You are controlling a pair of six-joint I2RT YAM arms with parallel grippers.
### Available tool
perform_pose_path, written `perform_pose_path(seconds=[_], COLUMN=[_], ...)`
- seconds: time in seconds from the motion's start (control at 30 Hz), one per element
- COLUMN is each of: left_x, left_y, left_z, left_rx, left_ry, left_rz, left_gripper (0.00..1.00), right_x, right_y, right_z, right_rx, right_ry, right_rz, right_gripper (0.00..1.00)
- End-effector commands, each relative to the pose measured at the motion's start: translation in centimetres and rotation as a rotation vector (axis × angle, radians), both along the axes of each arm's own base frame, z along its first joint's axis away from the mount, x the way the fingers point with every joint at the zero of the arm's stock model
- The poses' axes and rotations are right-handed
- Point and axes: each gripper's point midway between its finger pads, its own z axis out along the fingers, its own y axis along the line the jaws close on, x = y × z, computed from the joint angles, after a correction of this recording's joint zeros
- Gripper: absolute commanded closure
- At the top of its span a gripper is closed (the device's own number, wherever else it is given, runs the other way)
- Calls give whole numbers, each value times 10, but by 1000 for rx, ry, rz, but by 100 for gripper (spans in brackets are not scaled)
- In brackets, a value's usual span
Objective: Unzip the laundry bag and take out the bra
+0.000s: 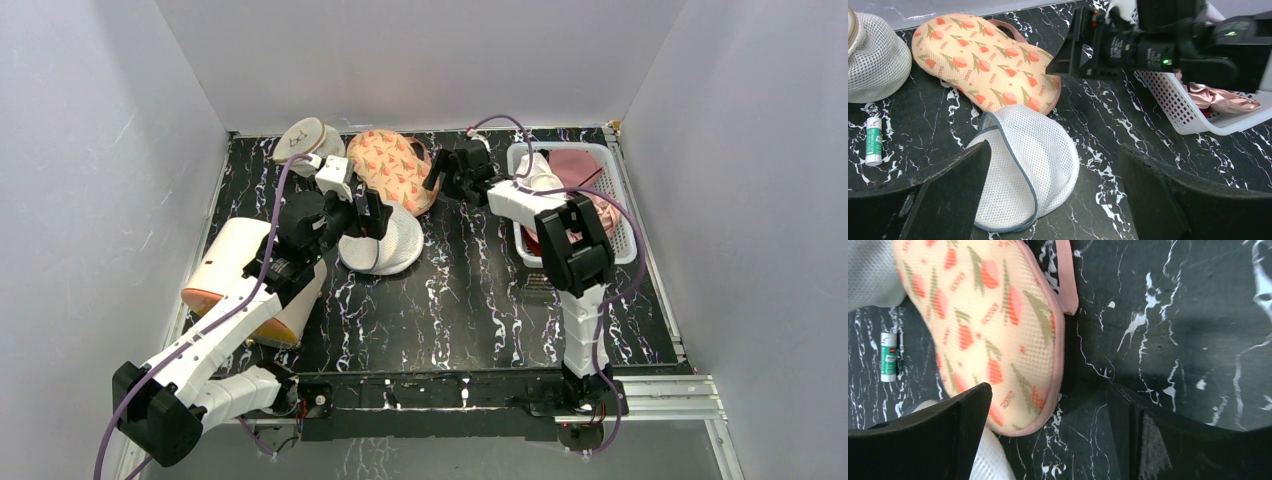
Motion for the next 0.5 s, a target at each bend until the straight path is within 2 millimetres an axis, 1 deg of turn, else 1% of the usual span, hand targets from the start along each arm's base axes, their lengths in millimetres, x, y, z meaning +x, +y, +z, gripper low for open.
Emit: perform_pose_path(seconds=[0.0, 0.1, 0.2, 0.3, 0.37, 0.47], left_x=[1, 1, 0, 1, 1, 0], left_y=[-4, -9, -10, -10, -10, -11], left_z=[22, 20, 20, 20, 20, 18], left_rx=[-20, -19, -24, -23, -24, -24], left_ry=[-51, -45, -43, -44, -43, -39], left_rz=[-20, -46, -47, -45, -49, -53], left_gripper=[2, 2, 1, 1, 1, 2], right_x=[17, 16, 14, 20, 25, 29], right_y=[27, 38, 45, 48, 46, 39], right_z=[4, -8, -13, -15, -11, 8], right_rx=[117, 215, 306, 349, 371, 390], right_ry=[7, 31, 11, -6, -28, -85], right_rz=[19, 4, -6, -16, -27, -36], right_gripper=[21, 29, 39, 50, 58, 73])
